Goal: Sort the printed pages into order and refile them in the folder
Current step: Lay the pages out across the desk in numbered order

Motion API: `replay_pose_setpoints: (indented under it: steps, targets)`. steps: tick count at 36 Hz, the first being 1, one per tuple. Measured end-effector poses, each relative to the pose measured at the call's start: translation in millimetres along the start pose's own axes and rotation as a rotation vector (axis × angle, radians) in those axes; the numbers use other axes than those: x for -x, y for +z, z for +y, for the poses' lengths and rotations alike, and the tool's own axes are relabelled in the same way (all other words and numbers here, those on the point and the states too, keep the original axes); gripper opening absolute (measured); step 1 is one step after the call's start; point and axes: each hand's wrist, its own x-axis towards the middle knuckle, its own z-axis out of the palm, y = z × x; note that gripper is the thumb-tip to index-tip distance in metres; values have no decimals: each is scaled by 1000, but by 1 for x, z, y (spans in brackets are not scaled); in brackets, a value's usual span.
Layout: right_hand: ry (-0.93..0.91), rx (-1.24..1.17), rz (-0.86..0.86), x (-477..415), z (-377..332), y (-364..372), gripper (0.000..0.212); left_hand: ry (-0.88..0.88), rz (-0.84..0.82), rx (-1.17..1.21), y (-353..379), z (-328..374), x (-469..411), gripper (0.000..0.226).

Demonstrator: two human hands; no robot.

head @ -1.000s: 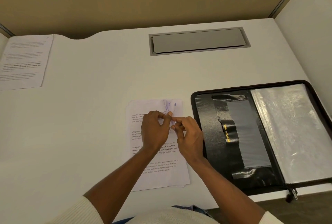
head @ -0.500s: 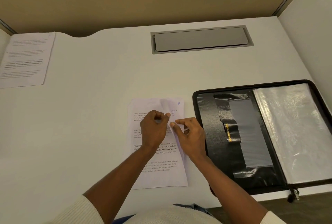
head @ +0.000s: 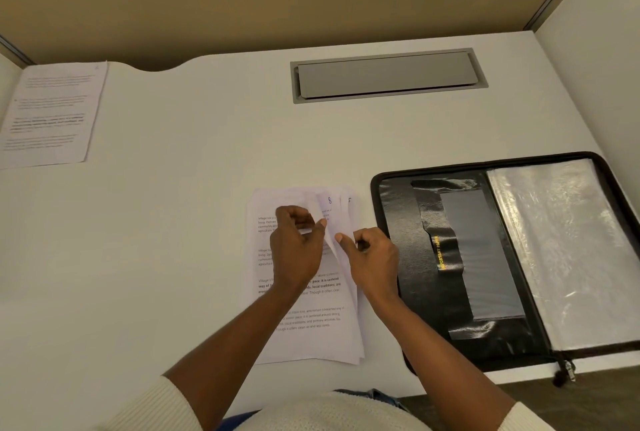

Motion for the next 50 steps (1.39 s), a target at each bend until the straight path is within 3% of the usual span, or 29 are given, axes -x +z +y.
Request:
replay_pose_setpoints:
  steps: [3, 7, 11, 16, 19, 23, 30, 34, 38, 45, 50]
  targets:
    - [2, -21, 10, -1, -3, -1, 38, 95, 19, -37, 0, -2, 2, 38]
    - [-6, -14, 10, 1, -4, -2, 42, 229, 16, -169, 3, -9, -1, 22]
    - [-6, -16, 5, 2, -5, -3, 35, 200, -24, -183, 6, -10, 1, 24]
    - [-8, -27, -52, 7, -7, -5, 18, 208, -25, -98, 9, -8, 2, 7]
    - [-21, -31, -76, 11, -10, -5, 35, 183, -14, -50, 10, -4, 3, 8]
    - [-22, 3, -46, 14, -11, -2, 25, 176, -11, -38, 12, -2, 3, 8]
    - [-96, -7, -55, 16, -13, 1, 40, 145, -25, -25, 15, 3, 5, 28]
    - [-139, -14, -48, 16, -10, 2, 25, 190, -21, -62, 16, 2, 4, 20]
    - [-186, -13, -55, 18, -10, 3, 24, 185, -19, -92, 16, 7, 6, 51]
    - [-114, -172, -97, 29, -19, -3, 72, 31, -9, -156, 21, 21, 7, 66]
    - [-59, -322, -131, 31, -23, -3, 94, -5, -20, -200, 24, 20, 6, 75]
